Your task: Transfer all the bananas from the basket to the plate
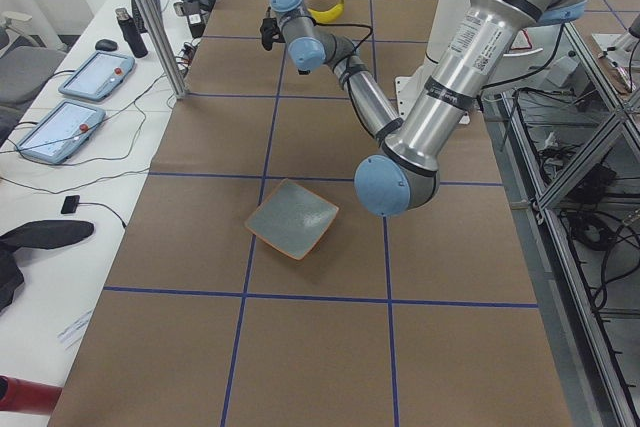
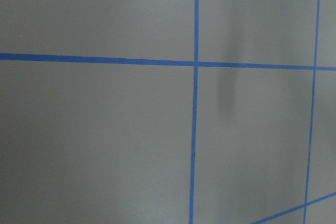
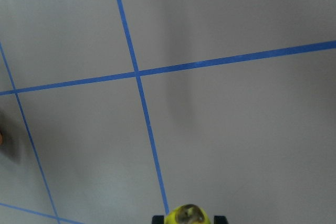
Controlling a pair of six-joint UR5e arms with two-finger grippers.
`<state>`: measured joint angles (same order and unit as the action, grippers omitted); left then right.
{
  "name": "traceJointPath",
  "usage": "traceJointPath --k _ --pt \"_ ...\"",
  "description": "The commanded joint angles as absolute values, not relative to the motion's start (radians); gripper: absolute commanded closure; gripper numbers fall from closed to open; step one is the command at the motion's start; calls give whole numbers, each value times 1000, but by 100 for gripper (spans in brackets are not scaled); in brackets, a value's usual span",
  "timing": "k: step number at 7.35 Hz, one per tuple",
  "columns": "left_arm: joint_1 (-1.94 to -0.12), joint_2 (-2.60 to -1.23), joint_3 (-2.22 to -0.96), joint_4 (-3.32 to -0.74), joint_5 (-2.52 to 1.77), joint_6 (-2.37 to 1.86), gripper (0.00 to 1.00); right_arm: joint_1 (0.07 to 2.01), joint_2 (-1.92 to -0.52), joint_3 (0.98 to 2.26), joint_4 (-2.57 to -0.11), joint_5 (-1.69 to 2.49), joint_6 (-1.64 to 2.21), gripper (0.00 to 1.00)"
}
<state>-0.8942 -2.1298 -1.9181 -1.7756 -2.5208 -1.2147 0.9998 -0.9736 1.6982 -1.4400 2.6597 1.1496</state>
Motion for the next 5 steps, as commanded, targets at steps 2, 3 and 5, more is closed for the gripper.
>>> traceJointPath --k 2,3,5 --pt "-786 -2213 -1899 -1789 -2508 -1389 0 928 -901 1698 -1439 2570 1230 100" --pt "-763 -2232 -1850 -1848 -2507 -1413 0 919 -891 1698 -1439 2568 1252 100" --pt "-752 -2284 -1816 -1896 -2435 -1512 0 902 -882 1694 -1370 2548 1335 100"
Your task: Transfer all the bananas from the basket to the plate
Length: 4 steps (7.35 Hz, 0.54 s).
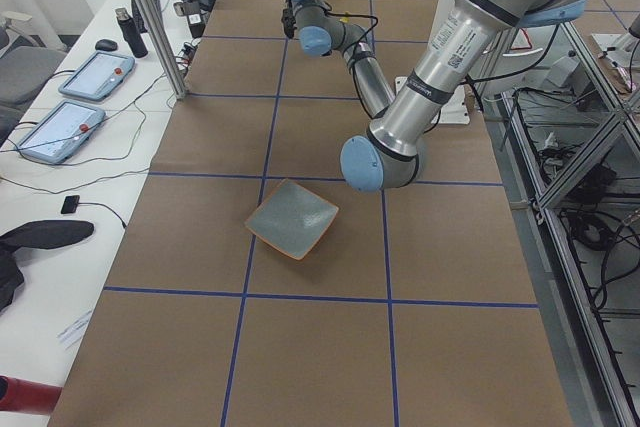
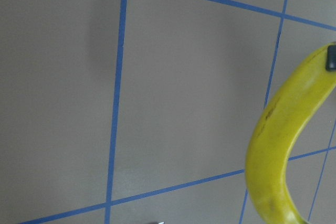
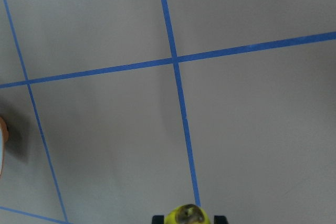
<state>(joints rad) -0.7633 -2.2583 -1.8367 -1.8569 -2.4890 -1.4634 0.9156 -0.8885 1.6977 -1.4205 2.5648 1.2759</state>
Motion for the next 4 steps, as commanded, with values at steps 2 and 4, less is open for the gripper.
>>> traceJointPath --k 2,4 --pt "-713 -2283 -1792 -2046 -2305 -1647 0 885 -885 1686 -1318 2525 1377 100" --pt "-677 -2283 -1787 -2065 -2261 -1663 0 887 -882 1686 -1318 2525 1381 100"
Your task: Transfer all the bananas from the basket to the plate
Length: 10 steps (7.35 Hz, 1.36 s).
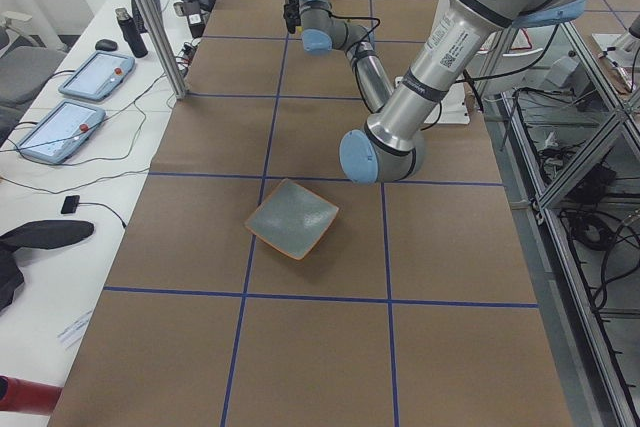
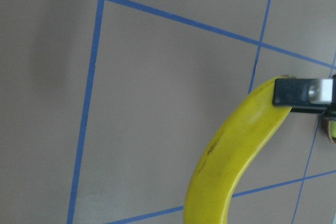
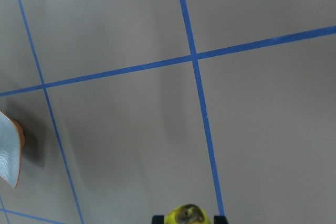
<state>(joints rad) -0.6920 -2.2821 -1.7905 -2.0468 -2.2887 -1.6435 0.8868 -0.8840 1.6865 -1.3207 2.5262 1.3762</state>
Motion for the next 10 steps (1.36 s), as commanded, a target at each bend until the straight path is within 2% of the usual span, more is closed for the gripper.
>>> traceJointPath --k 1,7,10 --pt "-666 -2284 -1787 -2065 -2243 -1670 0 887 -877 1686 -1318 2526 1390 100" --pt "-607 -2284 -1781 -2062 -2166 -1680 0 890 -865 1689 -1318 2530 1410 100" --pt "-601 -2284 -1784 -2062 -2166 -1681 6 890 -864 1697 -1316 2534 1416 100"
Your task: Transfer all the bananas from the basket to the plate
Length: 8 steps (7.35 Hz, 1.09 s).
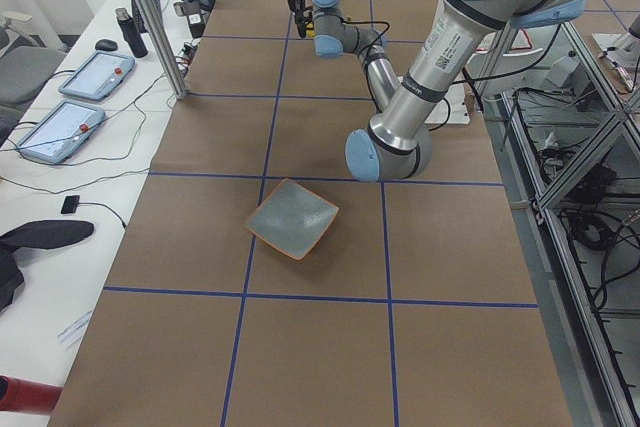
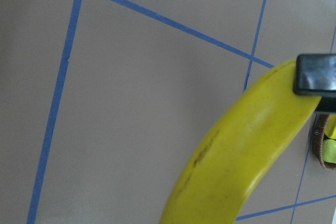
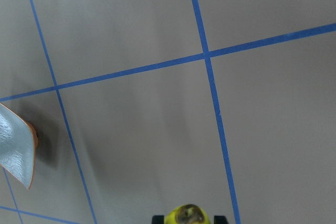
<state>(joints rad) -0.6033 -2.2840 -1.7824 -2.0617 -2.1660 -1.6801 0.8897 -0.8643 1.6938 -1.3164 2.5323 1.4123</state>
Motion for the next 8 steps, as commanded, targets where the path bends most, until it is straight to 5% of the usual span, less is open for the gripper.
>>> traceJointPath --k 1,3,4,5,7,8 --pt "-600 -2284 -1783 -2062 -2166 -1681 10 890 -861 1697 -1316 2534 1417 100" --pt "-600 -2284 -1782 -2063 -2166 -1680 25 890 -859 1697 -1315 2536 1416 100" --pt "-600 -2284 -1782 -2062 -2166 -1680 43 890 -859 1697 -1315 2537 1416 100" --pt "-600 -2283 -1786 -2062 -2166 -1681 91 890 -858 1697 -1315 2539 1416 100" --pt "-600 -2281 -1793 -2056 -2168 -1686 100 890 -854 1697 -1315 2539 1414 100" --pt "-600 -2281 -1795 -2056 -2168 -1686 100 890 -856 1697 -1313 2539 1387 50"
